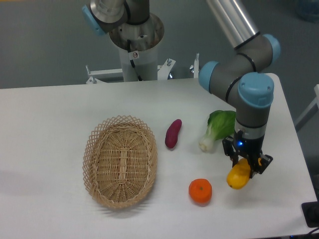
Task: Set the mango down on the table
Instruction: 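Lower the held yellow mango down onto the table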
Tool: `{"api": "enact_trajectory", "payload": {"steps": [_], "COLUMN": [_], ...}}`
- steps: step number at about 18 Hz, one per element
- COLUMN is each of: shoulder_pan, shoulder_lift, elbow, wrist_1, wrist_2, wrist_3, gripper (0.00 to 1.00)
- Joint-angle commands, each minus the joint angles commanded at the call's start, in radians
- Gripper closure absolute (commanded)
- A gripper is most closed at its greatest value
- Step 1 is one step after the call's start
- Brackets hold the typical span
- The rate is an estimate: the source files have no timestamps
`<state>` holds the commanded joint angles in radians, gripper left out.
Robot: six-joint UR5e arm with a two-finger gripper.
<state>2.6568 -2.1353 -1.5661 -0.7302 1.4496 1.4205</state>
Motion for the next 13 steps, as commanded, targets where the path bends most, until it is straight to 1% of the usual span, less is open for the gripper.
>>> {"api": "enact_trajectory", "payload": {"steps": [4,6,10,13], "shoulder_pan": [-0.002,0.000,0.000,-0.002], "shoulder_lift": [-0.012,-0.008,-0.006,-0.006], "elbow": [-0.031,-0.038,-0.054,-0.061], "wrist_1": [0.002,0.000,0.000,0.000], "wrist_2": [0.002,0.002,0.002,0.002], "wrist_3": [0.017,0.049,0.049,0.046], "gripper": [0.50,0.50,0.50,0.46]}}
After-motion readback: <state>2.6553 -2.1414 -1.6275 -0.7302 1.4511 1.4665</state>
